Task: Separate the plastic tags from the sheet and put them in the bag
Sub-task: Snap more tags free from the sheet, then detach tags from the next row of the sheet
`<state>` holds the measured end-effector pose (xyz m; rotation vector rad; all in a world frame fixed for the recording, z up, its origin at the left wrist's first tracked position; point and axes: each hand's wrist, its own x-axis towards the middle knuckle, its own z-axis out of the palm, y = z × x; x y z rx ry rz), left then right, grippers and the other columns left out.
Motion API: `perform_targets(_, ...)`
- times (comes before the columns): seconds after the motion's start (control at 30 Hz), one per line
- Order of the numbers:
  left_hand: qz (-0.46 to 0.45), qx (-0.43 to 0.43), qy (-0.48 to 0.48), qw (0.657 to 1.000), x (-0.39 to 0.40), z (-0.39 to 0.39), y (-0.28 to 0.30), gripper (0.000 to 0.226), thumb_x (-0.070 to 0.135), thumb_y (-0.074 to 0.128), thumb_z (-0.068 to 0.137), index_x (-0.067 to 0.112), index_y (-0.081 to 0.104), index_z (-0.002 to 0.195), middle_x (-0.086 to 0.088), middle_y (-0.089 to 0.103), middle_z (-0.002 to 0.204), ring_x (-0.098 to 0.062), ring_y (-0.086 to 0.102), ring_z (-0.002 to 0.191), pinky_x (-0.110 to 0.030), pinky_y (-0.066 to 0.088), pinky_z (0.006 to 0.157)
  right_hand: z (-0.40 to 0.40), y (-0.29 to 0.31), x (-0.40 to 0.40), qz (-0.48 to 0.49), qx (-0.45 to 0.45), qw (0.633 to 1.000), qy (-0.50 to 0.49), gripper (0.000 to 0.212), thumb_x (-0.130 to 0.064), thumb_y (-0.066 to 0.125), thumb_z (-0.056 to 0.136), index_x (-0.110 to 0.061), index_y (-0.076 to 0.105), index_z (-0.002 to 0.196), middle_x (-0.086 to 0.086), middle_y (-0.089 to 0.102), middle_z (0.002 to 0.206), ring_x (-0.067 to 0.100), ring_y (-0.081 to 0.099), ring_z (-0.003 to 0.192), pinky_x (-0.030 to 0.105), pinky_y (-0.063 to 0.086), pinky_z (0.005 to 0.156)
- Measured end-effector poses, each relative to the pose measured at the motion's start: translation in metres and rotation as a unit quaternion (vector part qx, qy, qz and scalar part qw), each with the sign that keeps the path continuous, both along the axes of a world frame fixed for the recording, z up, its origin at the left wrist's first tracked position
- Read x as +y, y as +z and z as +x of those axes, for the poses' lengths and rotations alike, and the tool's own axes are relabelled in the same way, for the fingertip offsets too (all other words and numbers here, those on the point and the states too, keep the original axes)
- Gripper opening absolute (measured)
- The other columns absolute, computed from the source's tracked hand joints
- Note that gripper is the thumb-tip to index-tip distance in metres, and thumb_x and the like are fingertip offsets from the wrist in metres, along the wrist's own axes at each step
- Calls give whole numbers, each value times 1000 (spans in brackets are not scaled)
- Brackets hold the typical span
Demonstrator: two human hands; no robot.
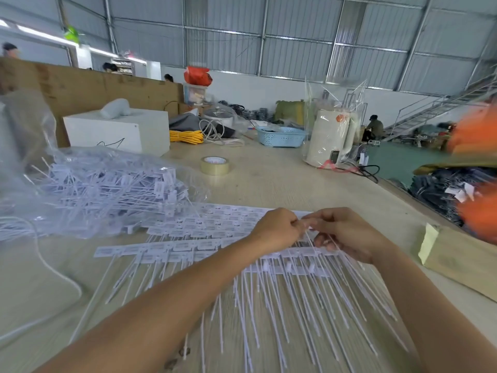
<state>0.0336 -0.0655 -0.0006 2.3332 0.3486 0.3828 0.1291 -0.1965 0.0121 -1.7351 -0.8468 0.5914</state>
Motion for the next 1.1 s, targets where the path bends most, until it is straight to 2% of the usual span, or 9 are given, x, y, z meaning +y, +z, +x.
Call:
perform_targets(0.17,-4,21,21,1000,0,-1,0,52,35,46,98,14,44,50,-6,49,52,-18,40,46,-25,29,48,-3,0,0,-56,-34,998,23,13,-10,55,94,-5,61,83,-2,62,59,9,59,49,18,42,42)
perform_targets(0.27,-58,15,14,998,2,0,0,48,34,45,98,12,48,56,-17,69,79,-22,52,61,-26,35,56,-3,0,1,-20,-61,998,16,14,-7,57,92,-6,61,78,0,58,52,11,56,47,20,45,44)
perform_targets(0.33,-81,6,12,997,3,1,1,46,33,45,99,13,48,57,-6,68,74,-20,57,65,-25,35,55,-4,-1,2,5,-83,996,13,14,-6,58,91,-4,61,77,0,57,51,13,56,47,22,48,45)
perform_targets(0.43,-101,5,6,995,3,0,5,41,31,44,99,10,55,65,4,61,67,-7,53,52,-19,35,51,-5,-1,2,38,-106,994,10,13,-3,57,90,-2,61,78,6,55,56,14,57,50,24,50,45)
perform_targets(0.57,-156,3,-4,988,3,-3,10,32,27,45,98,5,64,83,4,60,69,-14,56,70,-26,39,66,-7,-1,3,70,-127,989,12,14,0,54,91,2,60,79,9,53,56,12,56,48,24,50,44)
perform_targets(0.67,-181,-6,-14,983,3,-4,13,30,23,47,97,9,60,74,2,57,66,-11,54,66,-27,40,70,-9,-2,5,89,-142,986,5,12,1,53,92,4,59,81,10,53,54,10,53,43,21,48,42)
perform_targets(0.9,-248,-9,-65,966,6,-9,18,43,11,51,91,17,42,49,6,36,41,-11,28,42,-26,23,48,-3,-7,7,82,-201,975,-46,18,7,49,91,3,55,75,10,52,54,8,52,41,21,44,38)
perform_targets(1.0,-167,-6,-58,984,2,-7,19,41,20,52,93,18,50,52,10,47,41,-3,42,36,-16,36,46,7,-7,-2,102,-168,977,-86,15,-1,54,92,0,55,77,13,53,58,10,55,45,23,47,40)
perform_targets(1.1,-91,-5,-53,994,2,-6,15,39,30,47,97,15,60,63,4,54,55,-8,48,50,-22,39,58,12,-2,-5,187,-55,971,-140,15,-2,54,92,-3,56,78,11,49,63,10,54,45,20,42,38)
